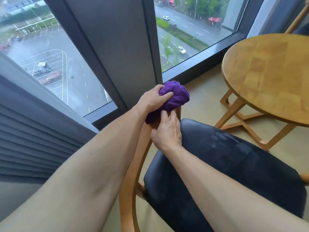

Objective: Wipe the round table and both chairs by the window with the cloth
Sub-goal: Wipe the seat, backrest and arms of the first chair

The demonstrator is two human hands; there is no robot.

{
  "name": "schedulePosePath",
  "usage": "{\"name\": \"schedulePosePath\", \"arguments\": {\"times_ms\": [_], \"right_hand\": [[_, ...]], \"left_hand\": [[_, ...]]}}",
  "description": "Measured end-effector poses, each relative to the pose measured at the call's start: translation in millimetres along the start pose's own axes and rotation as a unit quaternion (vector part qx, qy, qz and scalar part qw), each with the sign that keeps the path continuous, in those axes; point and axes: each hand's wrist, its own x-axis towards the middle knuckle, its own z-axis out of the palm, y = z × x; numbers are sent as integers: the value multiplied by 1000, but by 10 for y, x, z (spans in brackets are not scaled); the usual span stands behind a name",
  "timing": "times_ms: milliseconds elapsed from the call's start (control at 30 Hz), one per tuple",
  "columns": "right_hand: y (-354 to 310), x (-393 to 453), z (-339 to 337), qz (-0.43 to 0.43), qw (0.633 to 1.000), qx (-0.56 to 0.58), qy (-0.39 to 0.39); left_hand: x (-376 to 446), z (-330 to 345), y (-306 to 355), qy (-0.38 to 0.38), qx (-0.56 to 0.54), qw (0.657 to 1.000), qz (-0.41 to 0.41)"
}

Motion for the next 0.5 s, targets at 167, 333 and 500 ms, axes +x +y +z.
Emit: {"name": "schedulePosePath", "arguments": {"times_ms": [167,333,500], "right_hand": [[57,129,26,-41,996,-78,13],[-52,91,279,-17,986,-131,103],[-155,76,426,30,981,-150,123]], "left_hand": [[247,-99,-242,-137,-200,969,-57],[0,-79,-677,-186,-332,923,49],[-644,39,-1159,-199,-476,857,19]]}}
